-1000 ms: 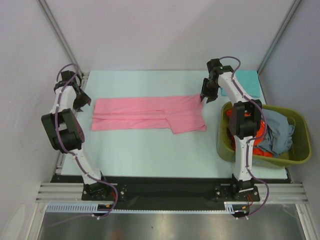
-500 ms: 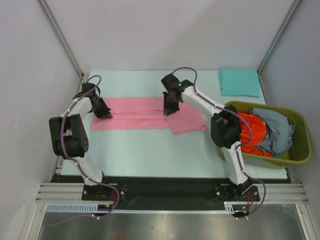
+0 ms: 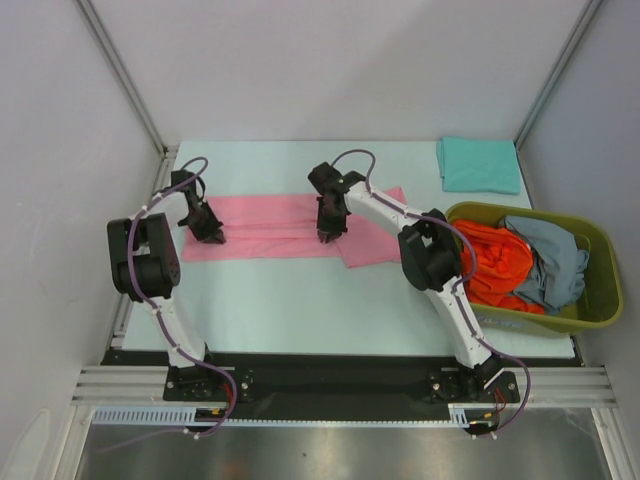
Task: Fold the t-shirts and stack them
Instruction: Fold the tshirt
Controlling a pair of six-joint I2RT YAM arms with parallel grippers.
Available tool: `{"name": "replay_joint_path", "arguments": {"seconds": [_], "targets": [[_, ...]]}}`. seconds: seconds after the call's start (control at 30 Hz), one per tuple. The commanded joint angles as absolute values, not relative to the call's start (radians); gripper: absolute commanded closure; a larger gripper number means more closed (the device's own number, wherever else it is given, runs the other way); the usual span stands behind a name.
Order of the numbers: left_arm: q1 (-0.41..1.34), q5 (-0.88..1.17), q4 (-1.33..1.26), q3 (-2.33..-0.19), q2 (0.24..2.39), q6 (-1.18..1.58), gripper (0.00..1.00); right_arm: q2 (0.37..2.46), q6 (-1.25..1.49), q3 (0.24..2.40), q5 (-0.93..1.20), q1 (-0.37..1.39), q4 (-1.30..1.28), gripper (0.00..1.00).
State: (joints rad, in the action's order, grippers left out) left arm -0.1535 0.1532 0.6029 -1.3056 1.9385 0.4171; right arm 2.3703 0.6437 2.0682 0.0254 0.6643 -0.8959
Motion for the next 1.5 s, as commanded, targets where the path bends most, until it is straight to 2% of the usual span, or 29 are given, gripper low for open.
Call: {"name": "replay_joint_path", "arguments": {"seconds": [0.0,0.43,0.57,0.73,0.87,1.0,1.13,1.3,1.47], "targets": [[-0.156,0.120,0.615,-1.358,1.965,0.402,0.86,2.408,0.663,2.160,-0.034,0.666,-0.911,0.77],[-0.156,0.069,0.646,-1.373,2.005,0.405,0.87,2.462,0.643,2.235,-0.071,0.608,-0.867,0.76],[-0.156,0.066,0.637,-1.359,1.999,0.403,0.87,2.499,0.609,2.324,-0.061,0.586,-0.851,0.76],[-0.156,0.110,0.615,-1.355,1.971,0.396,0.84,2.478,0.595,2.433,-0.044,0.557,-0.981,0.72],[-0.158,0.133,0.603,-1.368,1.941,0.402,0.76,2.279,0.554,2.214,-0.035,0.516,-1.022,0.61],[-0.153,0.175,0.612,-1.400,1.927,0.403,0.71,2.139,0.482,2.016,-0.009,0.410,-1.035,0.57],[-0.134,0.241,0.580,-1.387,1.882,0.402,0.65,2.108,0.350,1.977,0.014,0.347,-1.072,0.56],[-0.107,0.298,0.548,-1.344,1.827,0.399,0.60,2.102,0.360,1.977,0.011,0.353,-1.109,0.57],[-0.110,0.287,0.571,-1.355,1.812,0.373,0.60,1.985,0.385,1.766,-0.070,0.351,-1.068,0.55]]}}
